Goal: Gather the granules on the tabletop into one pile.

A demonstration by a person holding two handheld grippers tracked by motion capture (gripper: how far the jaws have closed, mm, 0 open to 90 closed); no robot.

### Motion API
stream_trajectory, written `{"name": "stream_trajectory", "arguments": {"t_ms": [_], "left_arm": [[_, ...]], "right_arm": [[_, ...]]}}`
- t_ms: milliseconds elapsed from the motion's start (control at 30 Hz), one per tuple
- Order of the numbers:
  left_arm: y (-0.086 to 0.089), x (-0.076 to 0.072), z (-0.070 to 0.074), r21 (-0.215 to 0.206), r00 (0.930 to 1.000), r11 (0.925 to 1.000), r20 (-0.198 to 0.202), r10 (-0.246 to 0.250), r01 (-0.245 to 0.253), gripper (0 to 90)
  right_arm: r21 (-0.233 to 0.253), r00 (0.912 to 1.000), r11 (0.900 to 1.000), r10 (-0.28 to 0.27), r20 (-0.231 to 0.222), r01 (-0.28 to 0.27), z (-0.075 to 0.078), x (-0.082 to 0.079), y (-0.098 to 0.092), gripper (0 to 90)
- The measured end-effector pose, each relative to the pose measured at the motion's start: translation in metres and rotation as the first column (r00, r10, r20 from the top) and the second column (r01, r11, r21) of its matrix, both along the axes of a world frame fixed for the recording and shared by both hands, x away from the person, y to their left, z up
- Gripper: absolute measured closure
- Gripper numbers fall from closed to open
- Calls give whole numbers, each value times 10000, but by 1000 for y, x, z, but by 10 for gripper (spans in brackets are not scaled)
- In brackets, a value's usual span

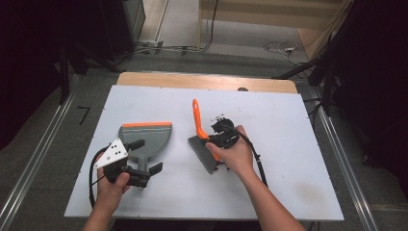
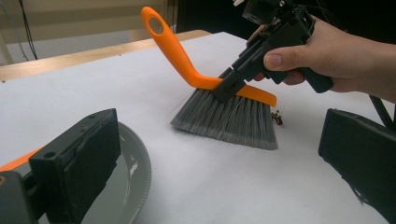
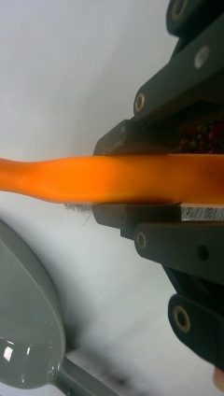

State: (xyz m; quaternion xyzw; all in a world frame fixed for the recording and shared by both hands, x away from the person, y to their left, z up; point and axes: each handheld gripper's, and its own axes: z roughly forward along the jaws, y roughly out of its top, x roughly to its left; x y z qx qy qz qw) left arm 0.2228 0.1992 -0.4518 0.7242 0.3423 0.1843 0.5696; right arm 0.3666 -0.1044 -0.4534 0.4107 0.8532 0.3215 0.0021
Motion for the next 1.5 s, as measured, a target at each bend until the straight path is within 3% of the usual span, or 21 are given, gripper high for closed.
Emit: {"name": "stream_trajectory", "arguments": {"t_ms": [1033,1267,1500], "left_arm": [[-2,0,-1,40,10000,10000,-12,-46,46,0],[-2,1,0,30,10000,10000,2,-41,41,0],[-1,1,0,34,10000,10000,17,-16,15,0]], "right_arm": [[210,9921,9919,-1251,-100,1252,-1,3,-40,680],[517,9936,9923,-1126,27,1123,14,-1,-29,687],[1044,9964,9909,-838,-156,850,21,1,1,688]]}}
